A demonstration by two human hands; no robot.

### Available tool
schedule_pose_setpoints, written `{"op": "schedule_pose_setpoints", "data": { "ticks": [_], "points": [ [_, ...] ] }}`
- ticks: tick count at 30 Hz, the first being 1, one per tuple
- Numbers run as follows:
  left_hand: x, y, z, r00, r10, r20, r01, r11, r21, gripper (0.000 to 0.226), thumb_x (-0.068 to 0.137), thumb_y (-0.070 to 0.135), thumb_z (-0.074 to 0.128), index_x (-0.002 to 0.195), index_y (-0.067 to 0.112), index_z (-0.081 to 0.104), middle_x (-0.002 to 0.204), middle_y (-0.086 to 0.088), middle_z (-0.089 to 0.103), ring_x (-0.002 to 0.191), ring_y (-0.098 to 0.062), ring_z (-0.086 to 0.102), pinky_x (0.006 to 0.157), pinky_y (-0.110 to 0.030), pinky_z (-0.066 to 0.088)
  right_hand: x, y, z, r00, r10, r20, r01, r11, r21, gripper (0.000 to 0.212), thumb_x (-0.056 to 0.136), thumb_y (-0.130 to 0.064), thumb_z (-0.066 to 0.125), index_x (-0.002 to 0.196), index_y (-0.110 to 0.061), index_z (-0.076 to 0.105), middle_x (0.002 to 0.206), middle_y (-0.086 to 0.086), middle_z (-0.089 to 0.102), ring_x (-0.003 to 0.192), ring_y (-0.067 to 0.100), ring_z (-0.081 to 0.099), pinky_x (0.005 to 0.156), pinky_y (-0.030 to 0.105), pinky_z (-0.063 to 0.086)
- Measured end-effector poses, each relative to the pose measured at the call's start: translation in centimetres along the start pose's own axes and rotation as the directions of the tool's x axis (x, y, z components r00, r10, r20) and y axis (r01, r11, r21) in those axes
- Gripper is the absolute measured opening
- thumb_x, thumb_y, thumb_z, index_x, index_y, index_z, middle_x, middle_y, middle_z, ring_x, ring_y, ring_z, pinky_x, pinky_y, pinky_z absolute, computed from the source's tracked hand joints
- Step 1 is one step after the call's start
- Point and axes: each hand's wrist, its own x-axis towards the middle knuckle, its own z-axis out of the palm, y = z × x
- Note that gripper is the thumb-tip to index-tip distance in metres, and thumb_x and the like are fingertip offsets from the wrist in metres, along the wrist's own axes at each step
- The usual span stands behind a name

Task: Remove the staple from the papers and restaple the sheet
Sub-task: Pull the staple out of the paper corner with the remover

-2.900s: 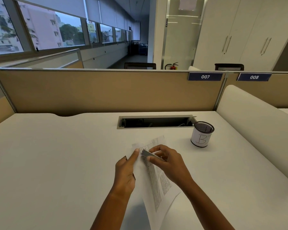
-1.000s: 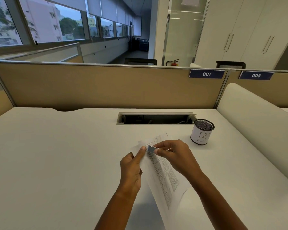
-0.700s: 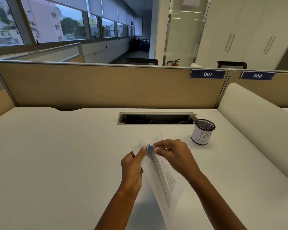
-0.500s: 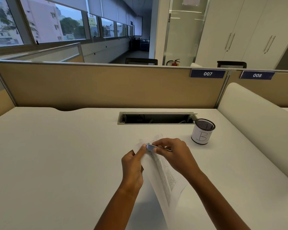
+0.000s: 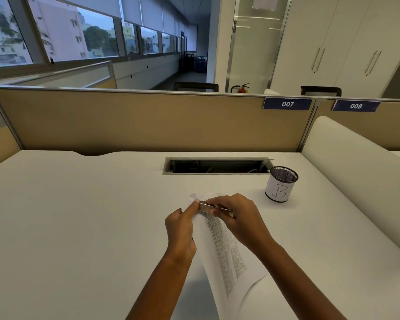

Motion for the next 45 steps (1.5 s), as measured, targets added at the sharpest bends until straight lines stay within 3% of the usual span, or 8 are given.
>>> {"op": "schedule_pose_setpoints", "data": {
  "ticks": [6,14,29,35,37,40,42,45],
  "points": [
    [0.2,0.0,0.2,1.000,-0.019,0.000,0.019,0.999,0.045,0.016,0.082,0.021,0.061,0.067,0.016,0.057,0.069,-0.007,0.060,0.061,-0.024,0.056,0.052,-0.028,0.045,0.0,0.8,0.3,0.996,-0.076,-0.043,0.074,0.996,-0.042,0.024,0.084,-0.014,0.063,0.106,-0.017,0.069,0.103,0.003,0.074,0.094,0.019,0.060,0.081,0.033,0.042],
    [0.3,0.3,0.4,0.998,-0.055,0.020,0.055,0.998,0.028,0.015,0.081,0.020,0.062,0.083,0.005,0.062,0.073,-0.011,0.060,0.065,-0.026,0.057,0.060,-0.032,0.049,0.0,1.7,0.5,0.966,-0.245,-0.080,0.233,0.964,-0.128,0.026,0.073,-0.007,0.071,0.098,-0.012,0.072,0.091,0.006,0.077,0.080,0.027,0.065,0.067,0.033,0.041],
    [0.4,0.7,0.6,0.998,-0.055,0.023,0.053,0.997,0.059,0.020,0.081,0.023,0.061,0.063,0.018,0.054,0.067,-0.005,0.058,0.060,-0.021,0.055,0.052,-0.025,0.044,0.0,2.2,0.0,0.886,-0.458,-0.074,0.411,0.848,-0.335,0.025,0.069,-0.017,0.068,0.093,-0.012,0.073,0.091,0.004,0.077,0.074,0.025,0.069,0.067,0.034,0.050],
    [0.6,1.1,0.9,0.995,-0.084,0.062,0.081,0.996,0.036,0.011,0.081,0.020,0.061,0.080,0.011,0.056,0.086,-0.009,0.059,0.074,-0.028,0.058,0.074,-0.038,0.049,-0.6,2.1,0.9,0.824,-0.567,0.003,0.513,0.743,-0.429,0.034,0.063,-0.022,0.081,0.096,-0.018,0.072,0.097,0.001,0.076,0.079,0.022,0.070,0.073,0.036,0.052],
    [1.0,1.3,1.0,0.995,-0.083,0.063,0.082,0.996,0.017,0.015,0.082,0.022,0.060,0.088,0.009,0.056,0.091,-0.010,0.060,0.073,-0.026,0.058,0.067,-0.034,0.051,-0.8,2.0,1.4,0.821,-0.571,-0.008,0.503,0.730,-0.462,0.038,0.061,-0.022,0.083,0.097,-0.018,0.072,0.098,0.001,0.076,0.081,0.022,0.070,0.074,0.037,0.053],
    [1.9,1.6,0.7,0.994,-0.092,0.054,0.093,0.996,-0.014,0.021,0.082,0.024,0.059,0.094,0.007,0.057,0.099,-0.012,0.061,0.080,-0.028,0.060,0.067,-0.033,0.051,-0.4,2.3,1.7,0.824,-0.562,-0.073,0.489,0.770,-0.410,0.020,0.081,-0.025,0.064,0.098,-0.016,0.072,0.099,0.002,0.075,0.086,0.022,0.070,0.077,0.035,0.052],
    [2.5,1.8,0.3,0.996,-0.071,0.057,0.071,0.997,0.001,0.015,0.083,0.025,0.058,0.088,0.011,0.058,0.096,-0.008,0.061,0.077,-0.024,0.060,0.063,-0.029,0.050,-0.3,2.8,1.5,0.865,-0.483,-0.138,0.430,0.853,-0.295,0.031,0.088,-0.034,0.050,0.098,-0.014,0.071,0.099,0.004,0.075,0.092,0.017,0.064,0.081,0.030,0.046],
    [3.0,1.7,-0.5,0.997,-0.060,0.049,0.058,0.998,0.032,0.013,0.083,0.025,0.058,0.072,0.017,0.059,0.086,-0.008,0.062,0.068,-0.019,0.060,0.057,-0.028,0.049,-0.8,4.6,1.3,0.930,-0.275,-0.242,0.246,0.959,-0.144,0.025,0.081,-0.027,0.060,0.100,-0.012,0.070,0.097,0.003,0.074,0.092,0.012,0.059,0.078,0.032,0.045]
  ]
}}
